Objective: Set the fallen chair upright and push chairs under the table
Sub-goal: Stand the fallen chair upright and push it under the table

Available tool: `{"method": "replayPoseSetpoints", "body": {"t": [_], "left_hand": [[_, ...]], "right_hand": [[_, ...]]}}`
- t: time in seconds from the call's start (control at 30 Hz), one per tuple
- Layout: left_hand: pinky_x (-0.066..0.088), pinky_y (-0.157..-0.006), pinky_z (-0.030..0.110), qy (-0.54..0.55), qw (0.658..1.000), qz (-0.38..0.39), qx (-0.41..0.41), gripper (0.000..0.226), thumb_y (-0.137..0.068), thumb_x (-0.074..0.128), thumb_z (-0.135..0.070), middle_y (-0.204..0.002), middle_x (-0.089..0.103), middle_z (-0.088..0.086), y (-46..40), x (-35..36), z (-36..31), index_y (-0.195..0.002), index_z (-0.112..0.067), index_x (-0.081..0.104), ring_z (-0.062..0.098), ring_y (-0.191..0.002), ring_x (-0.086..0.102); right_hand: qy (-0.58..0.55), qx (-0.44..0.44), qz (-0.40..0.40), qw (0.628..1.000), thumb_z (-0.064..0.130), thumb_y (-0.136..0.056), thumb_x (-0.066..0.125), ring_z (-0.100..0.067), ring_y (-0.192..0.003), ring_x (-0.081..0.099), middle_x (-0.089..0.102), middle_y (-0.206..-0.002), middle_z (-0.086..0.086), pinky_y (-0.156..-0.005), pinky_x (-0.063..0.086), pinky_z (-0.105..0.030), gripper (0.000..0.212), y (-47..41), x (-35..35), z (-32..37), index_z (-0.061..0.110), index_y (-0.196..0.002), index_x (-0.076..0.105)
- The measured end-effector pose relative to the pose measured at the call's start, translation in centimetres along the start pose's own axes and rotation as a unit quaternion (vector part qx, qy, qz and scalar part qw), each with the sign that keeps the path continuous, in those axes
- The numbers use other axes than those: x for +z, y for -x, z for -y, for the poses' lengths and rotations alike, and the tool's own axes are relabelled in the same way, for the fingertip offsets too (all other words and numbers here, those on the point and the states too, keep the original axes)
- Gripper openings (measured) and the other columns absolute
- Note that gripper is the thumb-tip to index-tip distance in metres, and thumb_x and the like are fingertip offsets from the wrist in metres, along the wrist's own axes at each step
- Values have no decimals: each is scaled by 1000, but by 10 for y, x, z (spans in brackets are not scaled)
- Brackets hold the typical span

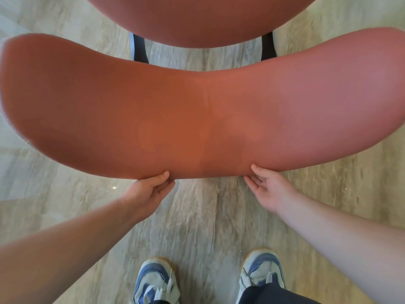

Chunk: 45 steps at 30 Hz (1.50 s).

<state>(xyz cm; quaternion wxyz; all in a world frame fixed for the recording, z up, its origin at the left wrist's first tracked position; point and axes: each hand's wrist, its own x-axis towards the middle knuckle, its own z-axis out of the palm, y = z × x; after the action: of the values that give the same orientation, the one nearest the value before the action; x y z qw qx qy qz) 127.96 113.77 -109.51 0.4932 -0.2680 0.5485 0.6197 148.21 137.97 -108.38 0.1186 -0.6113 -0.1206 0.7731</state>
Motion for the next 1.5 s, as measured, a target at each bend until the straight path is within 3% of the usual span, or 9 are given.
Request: {"method": "replayPoseSetpoints", "body": {"t": [0.27,0.4,0.57,0.8,0.9,0.97,1.07,1.27,1.5], "left_hand": [[65,-80,28,-66,996,11,53,44,-84,79,-13,-116,83,2,85,30,-60,-126,-11,65,21,-109,79],[62,-90,33,-76,994,-17,78,22,-100,69,-11,-118,82,-2,146,69,-113,-122,-15,65,18,-109,78],[55,-103,42,-44,992,-46,110,32,-106,62,-12,-135,71,6,220,139,-193,-138,-10,57,23,-120,70],[62,-91,36,-55,973,-96,203,33,-107,62,-22,-134,70,8,282,228,-303,-136,-7,58,26,-120,70],[63,-76,23,-77,956,-110,262,15,-106,64,-26,-116,71,5,289,259,-343,-113,-14,60,20,-106,74],[63,-79,25,-79,948,-111,287,17,-103,67,-29,-106,69,4,292,280,-370,-107,-16,57,15,-92,75],[60,-81,26,-45,951,-88,294,21,-102,69,-31,-93,65,0,290,307,-413,-103,-17,53,10,-78,71],[65,-86,48,-4,967,25,253,42,-101,66,-39,-135,68,10,279,361,-509,-132,-14,52,32,-124,70],[66,-78,50,43,971,82,221,49,-96,70,-42,-141,67,10,266,407,-587,-136,-22,52,32,-112,77]], "right_hand": [[61,-27,2,998,3,-88,72,-19,-108,68,71,-124,-10,-75,61,-29,46,98,40,49,9,-131,58],[103,-52,2,993,10,-90,73,-19,-109,67,69,-130,-9,-86,58,-30,34,168,80,93,16,-121,61],[141,-85,-9,986,17,-91,74,-19,-109,68,69,-130,-6,-84,58,-30,32,247,149,158,22,-119,62],[148,-132,19,980,23,-92,72,-25,-106,69,68,-127,-6,-70,65,-42,38,323,248,247,20,-127,58],[134,-171,33,976,24,-91,72,-26,-113,65,64,-130,-4,-71,65,-49,40,337,289,282,21,-127,55],[126,-195,39,972,27,-92,72,-25,-118,62,61,-133,-2,-70,64,-50,40,344,319,305,23,-127,54],[114,-205,31,972,33,-92,71,-27,-121,61,58,-136,-3,-69,64,-51,46,348,363,337,20,-130,48],[121,-222,63,965,37,-97,63,-30,-117,66,59,-138,-2,-69,63,-50,45,351,443,407,29,-136,45],[45,-202,92,974,35,-93,67,-32,-114,66,65,-131,-5,-65,61,-50,39,338,514,462,35,-129,53]]}}
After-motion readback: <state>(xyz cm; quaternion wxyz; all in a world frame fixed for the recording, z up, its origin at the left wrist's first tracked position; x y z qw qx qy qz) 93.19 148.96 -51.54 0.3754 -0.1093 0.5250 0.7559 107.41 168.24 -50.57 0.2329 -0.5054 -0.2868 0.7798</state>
